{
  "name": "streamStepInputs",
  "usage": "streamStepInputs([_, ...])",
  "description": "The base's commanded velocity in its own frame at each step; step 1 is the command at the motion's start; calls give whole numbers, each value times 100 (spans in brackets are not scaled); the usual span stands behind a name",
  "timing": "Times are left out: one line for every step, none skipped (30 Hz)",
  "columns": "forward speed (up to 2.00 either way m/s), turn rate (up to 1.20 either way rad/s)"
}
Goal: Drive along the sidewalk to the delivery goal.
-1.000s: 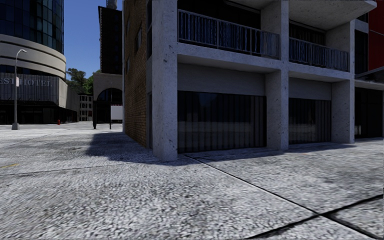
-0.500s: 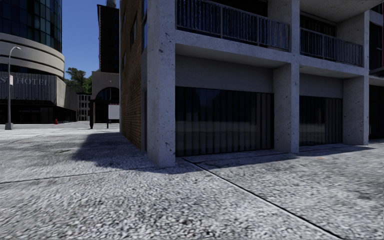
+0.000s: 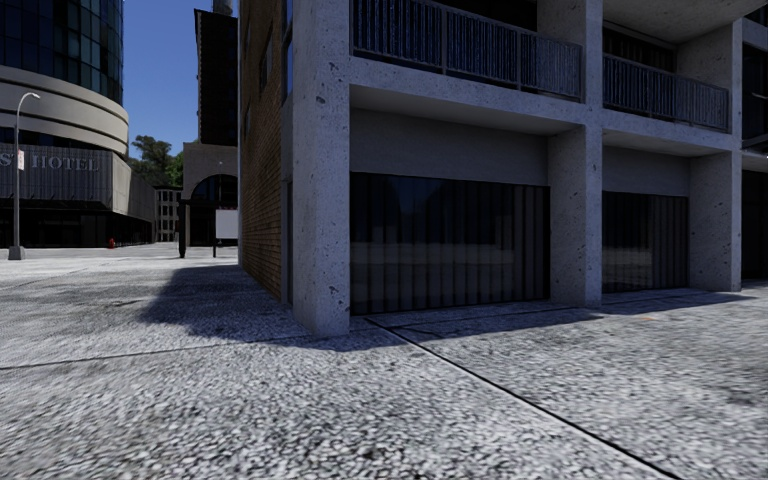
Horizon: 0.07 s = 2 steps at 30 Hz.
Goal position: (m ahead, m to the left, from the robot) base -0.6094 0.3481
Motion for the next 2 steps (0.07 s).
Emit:
streamStepInputs([0,0])
streamStepInputs([0,0])
